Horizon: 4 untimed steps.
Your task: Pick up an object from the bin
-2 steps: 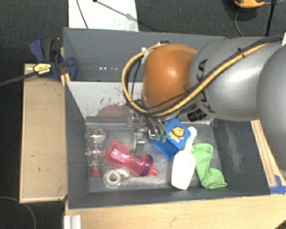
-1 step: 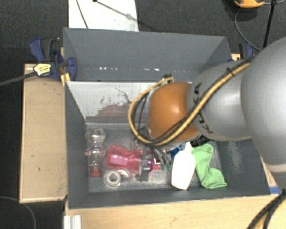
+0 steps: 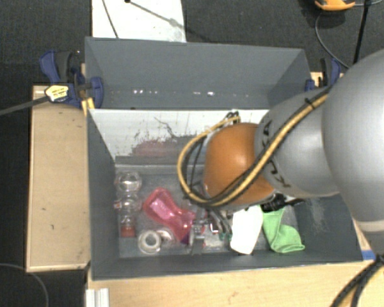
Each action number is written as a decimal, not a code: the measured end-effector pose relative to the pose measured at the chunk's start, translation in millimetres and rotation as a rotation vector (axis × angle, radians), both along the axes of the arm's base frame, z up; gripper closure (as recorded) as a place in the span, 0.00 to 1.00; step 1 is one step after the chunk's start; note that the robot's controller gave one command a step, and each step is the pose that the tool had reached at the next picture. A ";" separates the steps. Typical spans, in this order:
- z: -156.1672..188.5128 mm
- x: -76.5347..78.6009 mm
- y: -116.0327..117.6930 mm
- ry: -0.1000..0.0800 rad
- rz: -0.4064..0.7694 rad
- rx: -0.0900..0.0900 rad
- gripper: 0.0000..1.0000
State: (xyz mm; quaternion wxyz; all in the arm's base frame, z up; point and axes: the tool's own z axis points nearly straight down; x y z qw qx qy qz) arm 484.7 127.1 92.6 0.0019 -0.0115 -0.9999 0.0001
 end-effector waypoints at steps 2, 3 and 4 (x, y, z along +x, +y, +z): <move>-18.0 -4.0 4.8 -0.005 -0.223 0.001 0.00; -26.0 -4.5 0.0 -0.005 -0.082 0.000 1.00; -24.4 -4.3 -0.6 -0.006 -0.063 0.001 1.00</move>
Offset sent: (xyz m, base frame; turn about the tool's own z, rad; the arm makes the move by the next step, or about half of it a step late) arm -0.0060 0.0035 -0.0226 0.2265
